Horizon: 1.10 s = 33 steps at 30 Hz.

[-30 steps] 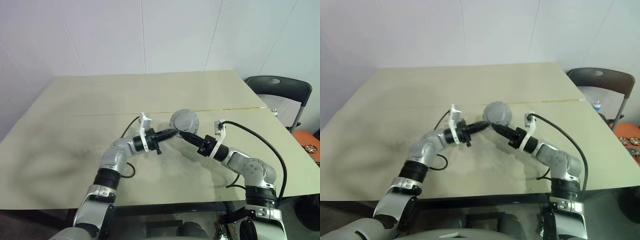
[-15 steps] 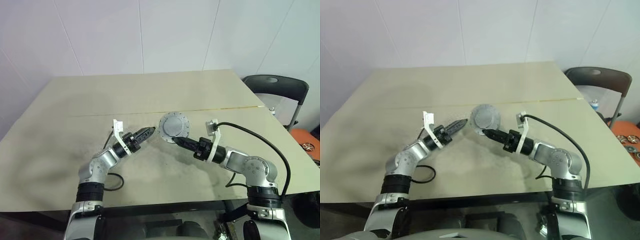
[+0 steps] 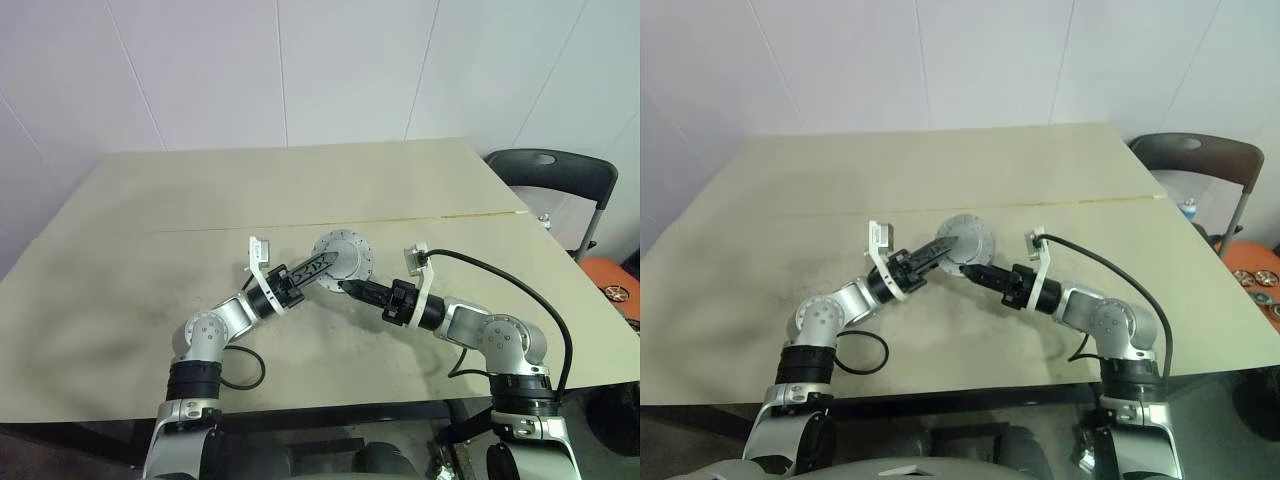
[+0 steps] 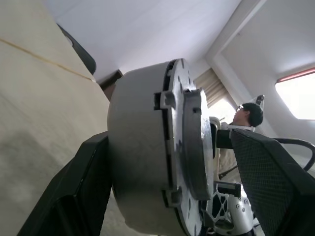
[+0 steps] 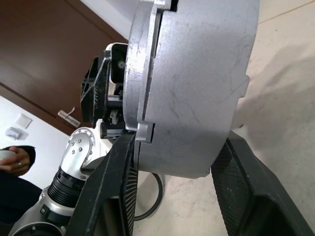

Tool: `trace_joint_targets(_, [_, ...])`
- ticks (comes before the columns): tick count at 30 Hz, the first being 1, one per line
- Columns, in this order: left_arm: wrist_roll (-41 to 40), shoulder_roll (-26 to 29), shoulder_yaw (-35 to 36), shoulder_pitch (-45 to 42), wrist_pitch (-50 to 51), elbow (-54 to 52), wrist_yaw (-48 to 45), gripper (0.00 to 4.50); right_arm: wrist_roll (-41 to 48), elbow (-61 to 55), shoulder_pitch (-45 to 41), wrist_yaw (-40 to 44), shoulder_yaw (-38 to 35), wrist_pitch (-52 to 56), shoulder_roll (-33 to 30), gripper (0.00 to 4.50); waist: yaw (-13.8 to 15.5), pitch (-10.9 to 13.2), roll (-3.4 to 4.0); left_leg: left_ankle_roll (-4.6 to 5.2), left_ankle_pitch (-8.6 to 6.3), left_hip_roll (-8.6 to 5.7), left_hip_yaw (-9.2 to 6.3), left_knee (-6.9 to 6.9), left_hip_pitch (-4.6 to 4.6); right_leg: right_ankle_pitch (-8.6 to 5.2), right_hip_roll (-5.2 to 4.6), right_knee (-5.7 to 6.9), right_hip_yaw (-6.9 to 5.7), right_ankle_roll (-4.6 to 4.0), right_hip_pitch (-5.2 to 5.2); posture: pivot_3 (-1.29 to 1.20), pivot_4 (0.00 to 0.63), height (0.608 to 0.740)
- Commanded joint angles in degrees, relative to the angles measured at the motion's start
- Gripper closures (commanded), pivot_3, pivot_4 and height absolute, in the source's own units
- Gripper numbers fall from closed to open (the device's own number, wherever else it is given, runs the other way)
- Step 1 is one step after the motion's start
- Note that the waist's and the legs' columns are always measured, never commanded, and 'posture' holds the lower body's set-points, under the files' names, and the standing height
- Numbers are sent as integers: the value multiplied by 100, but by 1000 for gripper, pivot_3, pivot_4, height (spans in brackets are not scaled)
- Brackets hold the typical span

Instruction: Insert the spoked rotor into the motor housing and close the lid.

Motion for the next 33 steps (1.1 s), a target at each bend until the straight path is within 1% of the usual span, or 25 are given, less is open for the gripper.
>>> trace_joint_targets(1, [19, -78, 34, -353, -89, 388, 58, 826, 219, -272, -102, 54, 16, -91, 89, 2721, 0, 0, 0, -1, 0, 0, 0, 0, 0, 0, 0, 0, 0, 0, 0, 0, 0, 740])
trace_joint_targets(5, [83, -91, 3, -557, -91, 729, -32, 1839, 245, -293, -90, 30, 32, -105, 82, 2721, -2, 0, 0, -3, 2, 0, 0, 1, -3, 1, 0, 0, 0, -2, -3, 0, 0, 740])
trace_joint_targets(7, [114, -61, -77, -571, -3, 744, -95, 2216, 262, -295, -84, 20, 40, -114, 74, 2721, -10, 0, 0, -3, 2, 0, 1, 0, -12, 1, 1, 1, 1, -2, -15, 0, 0, 740])
trace_joint_targets(11, [70, 22, -262, -431, 274, 497, -292, 2268, 287, -265, -93, -56, 27, -157, 105, 2721, -12, 0, 0, -7, 4, 0, 1, -1, -14, 2, 1, 7, 2, -3, -21, 0, 0, 740])
trace_joint_targets(14, [48, 53, -255, -381, 366, 495, -334, 2272, 258, -204, -154, -90, 34, -224, 110, 2721, -7, 0, 0, -10, 6, 0, 2, 1, -14, 3, 1, 15, 4, -4, -23, 0, 0, 740])
trace_joint_targets(16, [21, 26, -160, -394, 343, 569, -263, 2273, 258, -147, -211, -105, 6, -261, 111, 2032, 3, -1, -1, -11, 7, 0, 2, 4, -14, 3, 1, 20, 4, -5, -23, 0, 0, 740])
trace_joint_targets(18, [-106, -34, 35, -429, 340, 625, -128, 2273, 264, -77, -305, -121, -39, -288, 115, 1527, 0, 0, -1, -13, 8, 0, 1, 6, -13, 3, 0, 26, 3, -5, -23, 0, 0, 740])
trace_joint_targets(20, [-272, -113, 259, -471, 338, 647, 0, 2273, 245, 1, -369, -132, -46, -320, 113, 882, 0, 0, -1, -14, 9, 0, 3, 8, -12, 3, 0, 31, 5, -5, -25, 0, 0, 740])
trace_joint_targets(24, [-503, -349, 919, -663, -46, 855, 566, 2273, 187, 185, -453, -126, -18, -407, 116, 882, 0, -1, -2, -16, 10, 0, 3, 8, -13, 3, 1, 36, 5, -5, -30, 0, 0, 740])
trace_joint_targets(28, [-568, -457, 1580, -853, -1053, 1000, 1081, 2273, 127, 294, -453, -129, 27, -487, 113, 882, -20, -1, -2, -22, 14, 1, 7, 8, -13, 3, 2, 44, 9, -6, -38, 0, 0, 740])
trace_joint_targets(31, [-293, -386, 2136, -1049, -2466, 1340, 1708, 2273, 81, 311, -445, -125, 55, -517, 118, 882, -13, 0, -4, -30, 18, 6, 8, 7, -13, 6, 6, 47, 12, -10, -43, 0, 0, 740])
trace_joint_targets(33, [-34, -253, 2357, -1154, -3316, 1656, 2034, 2273, 61, 313, -445, -116, 67, -527, 115, 882, -11, 0, -5, -35, 21, 9, 8, 6, -13, 9, 8, 47, 11, -15, -44, 0, 0, 740])
